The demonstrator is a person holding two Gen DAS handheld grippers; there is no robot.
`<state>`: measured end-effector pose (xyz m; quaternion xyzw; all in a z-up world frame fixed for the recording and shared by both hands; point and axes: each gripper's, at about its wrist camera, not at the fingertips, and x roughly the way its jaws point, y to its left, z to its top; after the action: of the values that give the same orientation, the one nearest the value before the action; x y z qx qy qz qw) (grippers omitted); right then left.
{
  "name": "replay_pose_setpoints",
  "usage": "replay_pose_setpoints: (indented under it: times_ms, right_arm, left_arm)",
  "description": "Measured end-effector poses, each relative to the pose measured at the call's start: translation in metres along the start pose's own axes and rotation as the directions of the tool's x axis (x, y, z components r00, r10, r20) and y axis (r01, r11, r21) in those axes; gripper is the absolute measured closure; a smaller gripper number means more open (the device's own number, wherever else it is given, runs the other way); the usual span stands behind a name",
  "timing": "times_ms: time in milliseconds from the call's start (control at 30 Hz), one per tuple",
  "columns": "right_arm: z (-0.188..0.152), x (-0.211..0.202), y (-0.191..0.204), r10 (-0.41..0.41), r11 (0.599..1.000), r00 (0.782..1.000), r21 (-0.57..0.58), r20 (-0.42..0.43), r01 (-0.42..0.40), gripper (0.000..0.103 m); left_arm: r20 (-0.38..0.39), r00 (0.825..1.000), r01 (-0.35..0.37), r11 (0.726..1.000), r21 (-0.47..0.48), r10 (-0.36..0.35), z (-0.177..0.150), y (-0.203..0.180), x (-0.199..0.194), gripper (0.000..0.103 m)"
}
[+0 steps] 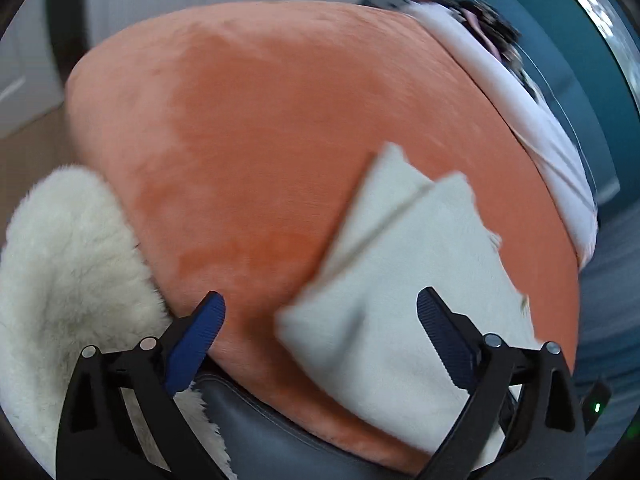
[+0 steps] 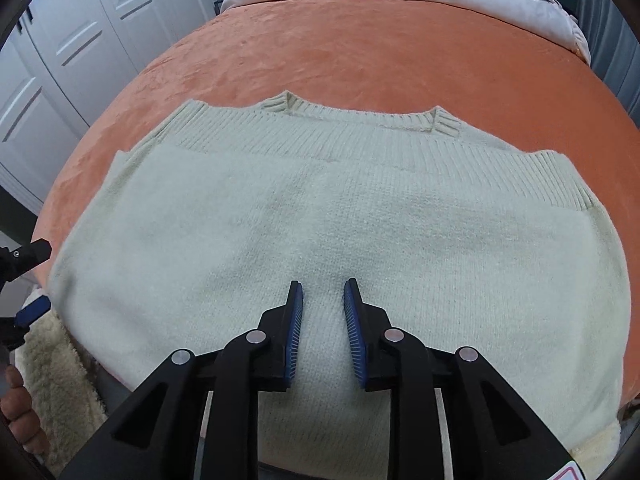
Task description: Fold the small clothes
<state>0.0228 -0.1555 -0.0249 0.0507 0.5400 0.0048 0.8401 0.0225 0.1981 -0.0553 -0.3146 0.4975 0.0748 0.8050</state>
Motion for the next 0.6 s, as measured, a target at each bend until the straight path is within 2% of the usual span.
replay_pose_setpoints:
  times_ms: [67,100,200,267,300,333,367,400,433,500,600]
  right_arm:
    - [0.0,0.002,-0.002,0.015,1.0,1.0,0.018,-0.003,-0.015,0.079]
    - [0.0,0.002,-0.003,0.024,0.999,1.0,0.026,-0.003,-0.024,0.079]
    - [0.0,0.002,-0.007,0.043,0.999,0.999,0.033,-0.003,-0.043,0.079]
    - [-0.001,0.002,-0.01,0.056,0.997,0.998,0.046,-0.002,-0.056,0.079]
    - [-0.001,0.003,-0.011,0.063,0.997,0.998,0.053,0.0,-0.063,0.079]
    - [-0.002,0.003,-0.013,0.069,0.996,0.998,0.058,0.003,-0.069,0.079]
    - [-0.002,0.004,-0.014,0.076,0.995,0.997,0.061,0.006,-0.076,0.079]
    - [-0.003,0.004,-0.015,0.082,0.995,0.997,0.064,0.009,-0.083,0.079]
    - [-0.003,0.004,-0.017,0.088,0.994,0.996,0.066,0.012,-0.089,0.079]
    - [-0.004,0.002,-0.018,0.1,0.993,0.995,0.068,0.015,-0.1,0.079]
    - [-0.005,-0.002,-0.024,0.149,0.983,0.988,0.102,0.035,-0.152,0.074]
  left_arm:
    - [-0.088,0.996,0.004,0.998,-0.057,-0.009,-0.001,0.014,0.02,0.009]
    - [-0.107,0.994,0.018,0.997,-0.079,-0.026,-0.002,0.017,0.025,0.009]
    - [-0.081,0.993,0.076,0.995,-0.069,-0.081,-0.005,0.009,0.022,0.009]
    - [-0.113,0.985,0.124,0.99,-0.061,-0.13,-0.005,0.0,0.032,0.009]
    - [-0.128,0.984,0.117,0.991,-0.06,-0.124,-0.004,-0.002,0.037,0.009]
    - [-0.127,0.986,0.103,0.993,-0.056,-0.11,-0.003,-0.006,0.04,0.017]
    - [-0.122,0.987,0.102,0.994,-0.046,-0.107,-0.003,-0.01,0.041,0.029]
    - [-0.133,0.985,0.105,0.994,-0.019,-0.106,-0.001,-0.015,0.041,0.053]
    - [-0.136,0.986,0.102,0.995,0.002,-0.101,0.002,-0.02,0.038,0.067]
    - [-0.111,0.983,0.147,0.989,0.027,-0.143,0.005,-0.032,0.021,0.074]
    - [-0.048,0.972,0.235,0.958,0.166,-0.23,0.001,-0.076,-0.024,0.082]
